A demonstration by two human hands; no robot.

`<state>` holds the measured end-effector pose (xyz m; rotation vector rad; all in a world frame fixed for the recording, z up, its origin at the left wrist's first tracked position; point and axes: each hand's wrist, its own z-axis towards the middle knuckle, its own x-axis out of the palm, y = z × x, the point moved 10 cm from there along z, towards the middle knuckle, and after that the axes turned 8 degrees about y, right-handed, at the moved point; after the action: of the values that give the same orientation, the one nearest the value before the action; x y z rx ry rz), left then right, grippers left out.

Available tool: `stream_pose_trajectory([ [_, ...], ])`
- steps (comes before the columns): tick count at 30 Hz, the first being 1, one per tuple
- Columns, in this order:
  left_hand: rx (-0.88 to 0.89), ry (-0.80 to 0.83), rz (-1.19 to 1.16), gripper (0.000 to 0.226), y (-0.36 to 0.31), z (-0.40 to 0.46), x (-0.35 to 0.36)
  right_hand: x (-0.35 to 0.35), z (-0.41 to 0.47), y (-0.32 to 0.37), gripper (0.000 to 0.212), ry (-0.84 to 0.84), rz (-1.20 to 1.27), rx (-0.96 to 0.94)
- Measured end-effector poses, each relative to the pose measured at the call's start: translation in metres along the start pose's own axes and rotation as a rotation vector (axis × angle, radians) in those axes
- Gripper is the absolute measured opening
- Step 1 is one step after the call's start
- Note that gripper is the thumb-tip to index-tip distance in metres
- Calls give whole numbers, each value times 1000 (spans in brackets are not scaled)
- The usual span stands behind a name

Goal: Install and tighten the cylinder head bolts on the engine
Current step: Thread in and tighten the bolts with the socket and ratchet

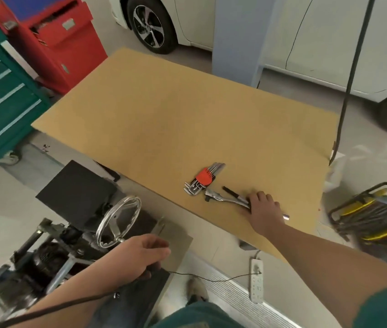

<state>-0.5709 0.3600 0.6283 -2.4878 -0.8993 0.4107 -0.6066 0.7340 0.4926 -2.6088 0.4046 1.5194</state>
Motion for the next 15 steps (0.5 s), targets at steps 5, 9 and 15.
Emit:
stream_pose_trajectory([
  [5,-26,6,-37,18,-15,15,13,-4,5,-7,62,-85,177,50],
  [9,-57,21,-83,21,-19,25,22,-6,18,-12,58,-70,273,86],
  [15,-43,39,-311,19,-24,32,36,-5,32,-32,44,-79,497,185],
])
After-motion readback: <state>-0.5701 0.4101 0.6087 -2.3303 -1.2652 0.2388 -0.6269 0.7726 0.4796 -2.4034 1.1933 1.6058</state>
